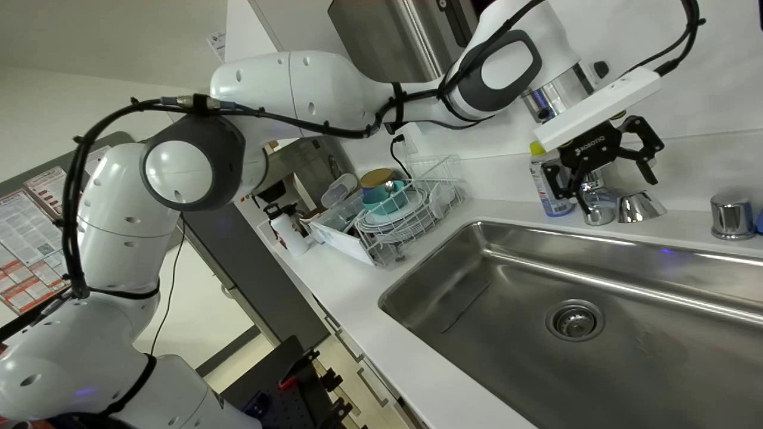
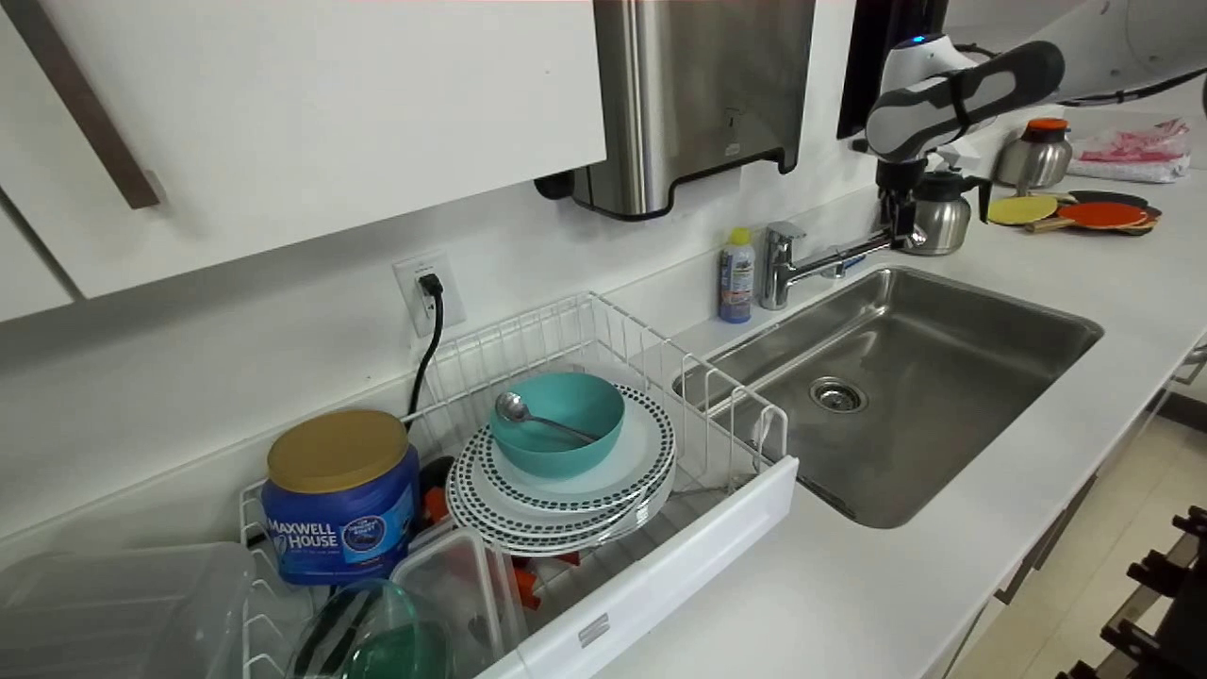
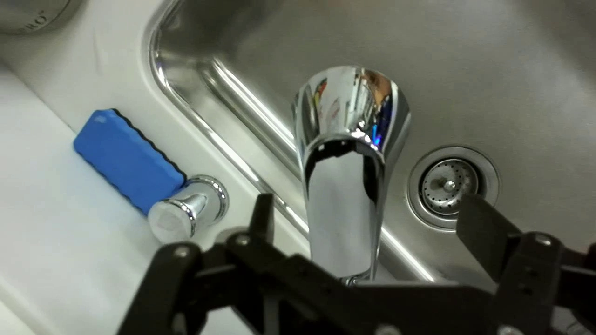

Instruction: Move the faucet to the center

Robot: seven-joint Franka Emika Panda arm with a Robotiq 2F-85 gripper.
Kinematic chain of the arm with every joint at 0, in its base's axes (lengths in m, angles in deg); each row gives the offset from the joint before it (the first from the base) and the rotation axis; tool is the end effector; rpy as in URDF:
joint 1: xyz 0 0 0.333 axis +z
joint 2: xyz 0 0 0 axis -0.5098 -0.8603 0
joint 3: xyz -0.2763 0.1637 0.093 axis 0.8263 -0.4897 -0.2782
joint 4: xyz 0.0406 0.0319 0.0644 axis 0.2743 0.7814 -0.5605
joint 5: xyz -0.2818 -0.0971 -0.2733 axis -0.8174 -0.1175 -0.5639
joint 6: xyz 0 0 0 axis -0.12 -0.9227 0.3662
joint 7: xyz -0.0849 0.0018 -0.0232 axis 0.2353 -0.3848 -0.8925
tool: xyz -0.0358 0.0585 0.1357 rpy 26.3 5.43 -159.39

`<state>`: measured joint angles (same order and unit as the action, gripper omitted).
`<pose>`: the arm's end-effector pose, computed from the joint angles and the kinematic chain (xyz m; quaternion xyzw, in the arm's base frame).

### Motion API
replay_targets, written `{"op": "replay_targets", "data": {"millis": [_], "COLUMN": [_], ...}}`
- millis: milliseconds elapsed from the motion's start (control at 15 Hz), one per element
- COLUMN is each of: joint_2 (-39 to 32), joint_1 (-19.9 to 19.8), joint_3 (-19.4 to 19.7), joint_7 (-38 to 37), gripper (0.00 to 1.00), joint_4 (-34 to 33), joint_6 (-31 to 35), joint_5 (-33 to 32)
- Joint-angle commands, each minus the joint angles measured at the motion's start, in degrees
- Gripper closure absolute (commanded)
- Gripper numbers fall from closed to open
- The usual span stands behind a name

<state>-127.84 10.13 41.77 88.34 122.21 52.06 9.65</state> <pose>0.7435 -0.3519 0.2443 0.9207 0.3728 -0.0195 0.1138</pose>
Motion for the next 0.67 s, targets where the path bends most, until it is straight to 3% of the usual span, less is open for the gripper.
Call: {"op": "replay_targets", "data": {"millis": [0, 467, 600], "joint_2": [-2.44, -1.33, -0.17], "joint_1": [0.65, 1.73, 2.03], "joint_3": [1.32, 2.56, 2.58], "joint_7": [-2.01, -3.46, -3.44], "gripper": [0.26, 0.8, 0.81], "joint_4": [-3.84, -3.84, -3.16], "joint_6": [-0.62, -3.37, -5.32], "joint_5": [-1.07, -1.23, -0.95]}}
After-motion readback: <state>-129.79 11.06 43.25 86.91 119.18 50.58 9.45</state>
